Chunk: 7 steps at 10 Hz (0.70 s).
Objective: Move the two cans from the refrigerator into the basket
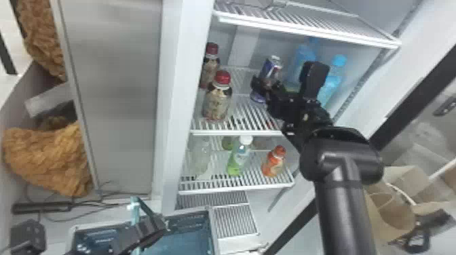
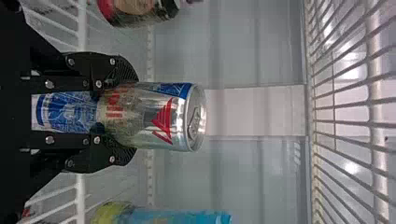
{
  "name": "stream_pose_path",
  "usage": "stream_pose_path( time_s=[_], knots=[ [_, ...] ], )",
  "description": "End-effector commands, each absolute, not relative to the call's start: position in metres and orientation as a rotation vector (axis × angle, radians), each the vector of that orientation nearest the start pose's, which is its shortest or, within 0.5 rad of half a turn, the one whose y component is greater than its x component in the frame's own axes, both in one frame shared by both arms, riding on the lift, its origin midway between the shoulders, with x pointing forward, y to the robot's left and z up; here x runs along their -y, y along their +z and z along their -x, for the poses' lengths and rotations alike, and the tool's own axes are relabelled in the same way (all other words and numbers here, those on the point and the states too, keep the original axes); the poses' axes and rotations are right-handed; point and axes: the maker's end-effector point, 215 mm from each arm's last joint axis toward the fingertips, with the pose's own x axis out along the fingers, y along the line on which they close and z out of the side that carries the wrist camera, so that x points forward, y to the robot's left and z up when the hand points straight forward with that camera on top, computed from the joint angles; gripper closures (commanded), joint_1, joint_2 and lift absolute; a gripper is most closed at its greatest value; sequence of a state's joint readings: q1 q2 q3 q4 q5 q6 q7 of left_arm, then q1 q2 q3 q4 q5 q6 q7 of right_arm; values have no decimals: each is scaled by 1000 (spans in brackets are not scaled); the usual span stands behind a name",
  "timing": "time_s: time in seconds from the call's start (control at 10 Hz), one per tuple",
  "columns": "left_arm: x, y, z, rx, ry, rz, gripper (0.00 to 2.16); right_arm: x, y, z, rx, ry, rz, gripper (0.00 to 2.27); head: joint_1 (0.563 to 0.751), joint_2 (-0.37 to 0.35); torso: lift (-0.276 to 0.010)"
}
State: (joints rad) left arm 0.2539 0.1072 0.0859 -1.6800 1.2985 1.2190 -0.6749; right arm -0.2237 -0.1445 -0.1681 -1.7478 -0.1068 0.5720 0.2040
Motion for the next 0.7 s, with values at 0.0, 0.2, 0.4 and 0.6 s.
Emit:
stream_pose_path(
  time_s=[0.0, 0.2, 0.4, 0.6],
  knots=[
    [-20, -356, -320, -744, -1104, 1509, 1191, 313, -253, -632, -145, 70, -18, 1274, 695, -335, -31],
    [-20, -356, -318, -747, -1104, 1511, 1191, 301, -252, -606, -146, 97, -20, 1274, 695, -331, -31],
    [-20, -357, -317, -749, -1103, 1512, 1191, 291, -245, -576, -142, 108, -21, 1274, 695, -330, -31],
    [-19, -358, -316, -752, -1102, 1514, 1191, 288, -233, -550, -145, 113, -8, 1274, 695, -330, -31]
  ],
)
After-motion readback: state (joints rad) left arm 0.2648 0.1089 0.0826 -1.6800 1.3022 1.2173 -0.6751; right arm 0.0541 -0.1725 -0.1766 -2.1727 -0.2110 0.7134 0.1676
